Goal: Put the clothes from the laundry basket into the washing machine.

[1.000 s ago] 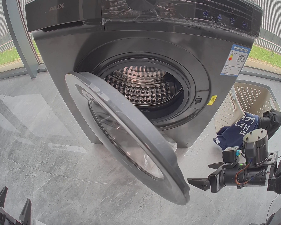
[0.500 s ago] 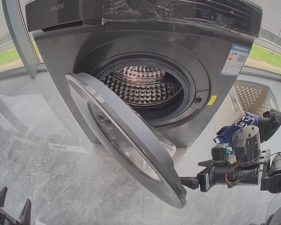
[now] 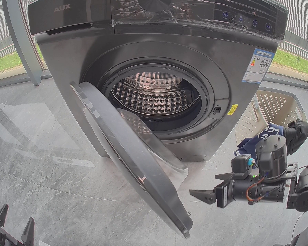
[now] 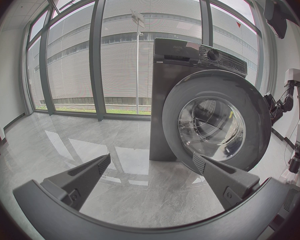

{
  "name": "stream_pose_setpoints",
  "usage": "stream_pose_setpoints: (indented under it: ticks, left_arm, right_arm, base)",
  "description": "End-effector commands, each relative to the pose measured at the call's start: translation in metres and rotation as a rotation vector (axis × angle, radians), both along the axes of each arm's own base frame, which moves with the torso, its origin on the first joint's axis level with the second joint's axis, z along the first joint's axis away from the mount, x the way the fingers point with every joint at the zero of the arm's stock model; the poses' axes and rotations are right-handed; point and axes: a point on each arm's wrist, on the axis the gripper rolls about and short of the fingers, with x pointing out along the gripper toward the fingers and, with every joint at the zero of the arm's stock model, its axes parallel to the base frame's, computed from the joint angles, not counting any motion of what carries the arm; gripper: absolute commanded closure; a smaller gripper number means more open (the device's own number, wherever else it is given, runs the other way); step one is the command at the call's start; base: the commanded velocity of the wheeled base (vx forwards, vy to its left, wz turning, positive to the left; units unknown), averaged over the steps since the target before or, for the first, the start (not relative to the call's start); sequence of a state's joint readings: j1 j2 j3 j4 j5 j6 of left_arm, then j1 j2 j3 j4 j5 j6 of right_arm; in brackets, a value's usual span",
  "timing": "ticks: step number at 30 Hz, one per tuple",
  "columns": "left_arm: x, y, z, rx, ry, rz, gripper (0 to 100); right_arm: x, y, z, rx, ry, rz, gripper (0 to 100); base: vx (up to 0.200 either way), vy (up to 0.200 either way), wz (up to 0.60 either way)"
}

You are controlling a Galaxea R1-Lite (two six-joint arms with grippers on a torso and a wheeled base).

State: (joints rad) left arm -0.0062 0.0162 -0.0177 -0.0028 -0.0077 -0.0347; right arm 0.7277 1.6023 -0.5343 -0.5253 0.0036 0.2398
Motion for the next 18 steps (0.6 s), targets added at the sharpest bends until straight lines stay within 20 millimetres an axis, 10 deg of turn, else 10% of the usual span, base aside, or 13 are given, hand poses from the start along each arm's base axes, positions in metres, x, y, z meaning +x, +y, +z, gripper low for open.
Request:
stream_pose_setpoints:
  ticks: [1,10,18]
  left_arm:
    - [0.0,0.0,-0.005,-0.001,0.001,0.0,0]
    - [0.0,0.0,-0.005,0.001,0.0,0.0,0]
    - [0.0,0.0,-0.005,0.001,0.001,0.0,0]
  right_arm:
    - [0.028,-0.006,0.004,0.001,-0.026,-0.11,0]
    - [0.082,0.008,-0.008,-0.016,-0.026,-0.201,0]
    - [0.072,0.035,-0.021,-0.036,0.002,-0.111,0]
  base:
    - [0.0,0.0,0.0]
    - [0.0,0.0,0.0]
    - [0.0,0.0,0.0]
